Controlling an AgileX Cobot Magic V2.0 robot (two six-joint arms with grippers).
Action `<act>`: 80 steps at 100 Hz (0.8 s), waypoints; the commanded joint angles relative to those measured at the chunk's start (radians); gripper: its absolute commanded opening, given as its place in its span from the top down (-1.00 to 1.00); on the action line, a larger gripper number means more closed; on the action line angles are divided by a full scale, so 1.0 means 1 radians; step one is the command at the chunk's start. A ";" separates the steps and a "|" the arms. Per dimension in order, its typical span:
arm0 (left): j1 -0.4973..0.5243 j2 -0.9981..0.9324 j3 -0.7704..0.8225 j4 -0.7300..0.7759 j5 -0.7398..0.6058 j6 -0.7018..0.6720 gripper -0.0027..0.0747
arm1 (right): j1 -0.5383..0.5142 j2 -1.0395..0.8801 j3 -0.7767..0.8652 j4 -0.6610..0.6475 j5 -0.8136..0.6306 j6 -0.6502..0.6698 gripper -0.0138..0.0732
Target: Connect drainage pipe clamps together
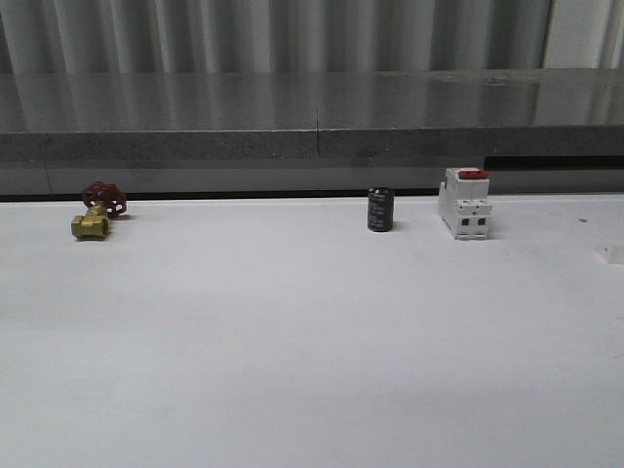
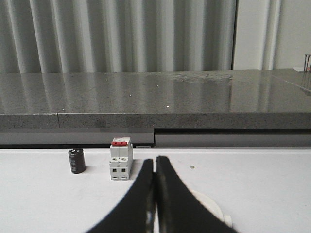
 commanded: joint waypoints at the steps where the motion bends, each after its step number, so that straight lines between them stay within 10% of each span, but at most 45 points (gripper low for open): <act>1: 0.004 -0.027 -0.048 -0.017 -0.030 0.021 -0.48 | -0.003 -0.002 -0.019 -0.007 -0.085 -0.008 0.84; 80: 0.004 0.027 -0.058 -0.032 -0.040 0.022 -0.48 | -0.003 -0.002 -0.019 -0.007 -0.085 -0.008 0.84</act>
